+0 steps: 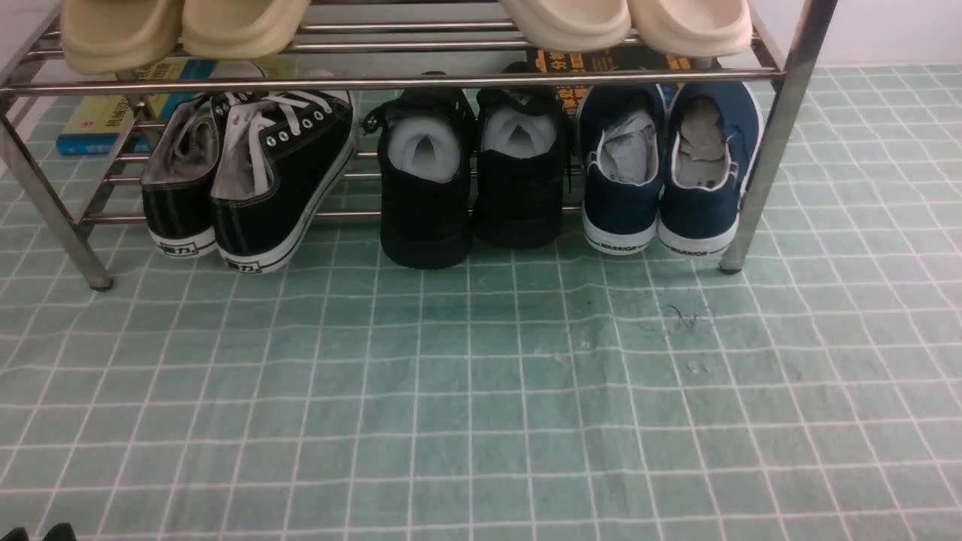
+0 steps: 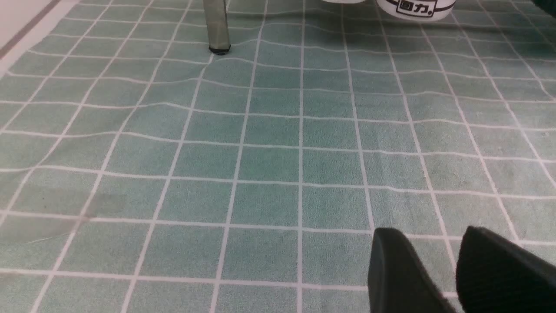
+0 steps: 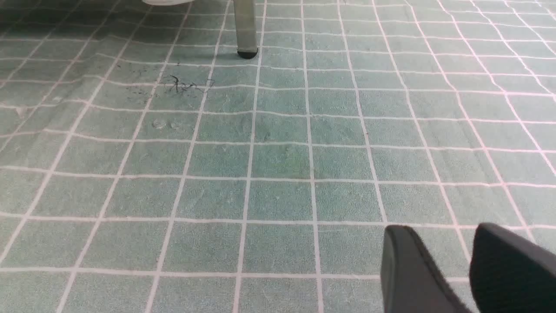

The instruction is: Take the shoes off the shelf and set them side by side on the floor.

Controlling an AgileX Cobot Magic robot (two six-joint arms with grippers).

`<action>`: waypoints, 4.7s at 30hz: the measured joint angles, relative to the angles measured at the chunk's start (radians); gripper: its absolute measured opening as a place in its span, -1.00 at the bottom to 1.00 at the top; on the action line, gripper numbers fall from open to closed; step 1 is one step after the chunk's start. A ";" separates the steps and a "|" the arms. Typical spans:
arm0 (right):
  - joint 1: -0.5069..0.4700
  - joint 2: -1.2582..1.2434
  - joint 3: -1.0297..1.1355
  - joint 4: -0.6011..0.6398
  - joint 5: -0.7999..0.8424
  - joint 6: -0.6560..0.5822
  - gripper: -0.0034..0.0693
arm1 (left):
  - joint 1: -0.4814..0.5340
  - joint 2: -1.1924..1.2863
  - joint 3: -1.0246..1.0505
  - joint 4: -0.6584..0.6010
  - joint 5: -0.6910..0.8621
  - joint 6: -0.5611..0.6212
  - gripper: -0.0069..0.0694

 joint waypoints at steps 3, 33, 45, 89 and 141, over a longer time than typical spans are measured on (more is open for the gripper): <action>0.000 0.000 0.000 0.000 0.000 0.000 -0.25 | 0.000 0.000 0.000 0.000 0.000 0.000 -0.19; 0.000 0.000 0.000 0.000 0.000 0.000 -0.25 | 0.000 0.000 0.000 0.000 0.000 0.000 -0.19; 0.000 0.000 0.010 0.593 0.002 0.222 -0.25 | 0.000 0.000 0.000 0.000 0.000 0.000 -0.19; 0.378 1.586 -1.300 0.357 0.753 -0.123 -0.53 | 0.000 0.000 0.000 0.000 0.000 0.000 -0.18; 0.556 1.878 -1.916 -0.045 0.747 0.306 -0.79 | 0.000 0.000 0.000 0.000 0.000 0.000 -0.18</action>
